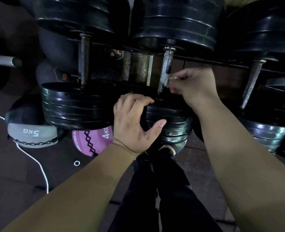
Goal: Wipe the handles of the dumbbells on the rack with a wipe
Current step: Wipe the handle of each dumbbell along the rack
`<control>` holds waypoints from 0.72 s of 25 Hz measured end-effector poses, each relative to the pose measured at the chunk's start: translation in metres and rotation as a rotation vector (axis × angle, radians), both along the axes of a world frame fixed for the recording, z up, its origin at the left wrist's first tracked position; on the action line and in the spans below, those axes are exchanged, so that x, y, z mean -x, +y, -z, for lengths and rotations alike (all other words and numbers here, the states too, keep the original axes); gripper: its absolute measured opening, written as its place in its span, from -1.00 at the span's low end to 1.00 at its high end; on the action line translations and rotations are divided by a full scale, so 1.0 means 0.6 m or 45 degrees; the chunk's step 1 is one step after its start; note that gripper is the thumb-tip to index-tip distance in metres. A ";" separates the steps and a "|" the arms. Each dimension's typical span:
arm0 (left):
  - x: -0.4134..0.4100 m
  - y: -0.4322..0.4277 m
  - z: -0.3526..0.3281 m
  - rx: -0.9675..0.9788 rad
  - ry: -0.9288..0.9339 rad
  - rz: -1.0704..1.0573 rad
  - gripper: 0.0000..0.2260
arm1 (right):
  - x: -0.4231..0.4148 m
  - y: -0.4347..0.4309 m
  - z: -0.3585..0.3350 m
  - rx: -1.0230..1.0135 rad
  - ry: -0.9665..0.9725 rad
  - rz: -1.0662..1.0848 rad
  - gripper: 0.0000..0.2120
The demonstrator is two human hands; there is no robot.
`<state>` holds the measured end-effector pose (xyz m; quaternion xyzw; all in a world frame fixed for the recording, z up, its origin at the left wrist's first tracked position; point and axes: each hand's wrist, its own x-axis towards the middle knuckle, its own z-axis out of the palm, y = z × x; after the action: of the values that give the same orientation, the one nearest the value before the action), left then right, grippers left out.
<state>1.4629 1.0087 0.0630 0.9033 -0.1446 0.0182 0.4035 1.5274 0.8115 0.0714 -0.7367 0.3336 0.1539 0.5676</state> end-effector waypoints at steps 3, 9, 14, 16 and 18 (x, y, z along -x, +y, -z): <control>-0.001 -0.001 -0.001 -0.019 -0.001 0.006 -0.51 | -0.001 -0.005 -0.009 0.054 0.074 -0.150 -0.90; 0.000 0.000 0.000 -0.019 -0.005 0.003 -0.50 | -0.033 -0.007 0.001 -0.036 -0.095 0.115 -0.86; 0.000 -0.001 -0.002 -0.048 -0.014 0.003 -0.50 | 0.006 -0.011 -0.009 0.097 0.119 -0.287 -0.91; 0.001 0.000 -0.001 -0.045 -0.014 0.003 -0.48 | -0.017 -0.011 -0.011 0.038 -0.019 -0.100 -0.91; 0.001 -0.001 0.001 -0.058 -0.022 0.000 -0.43 | -0.036 -0.016 0.001 -0.041 -0.171 0.083 -0.92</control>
<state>1.4623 1.0084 0.0624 0.9121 -0.1484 0.0226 0.3815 1.5491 0.8020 0.0711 -0.7250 0.3163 0.0908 0.6051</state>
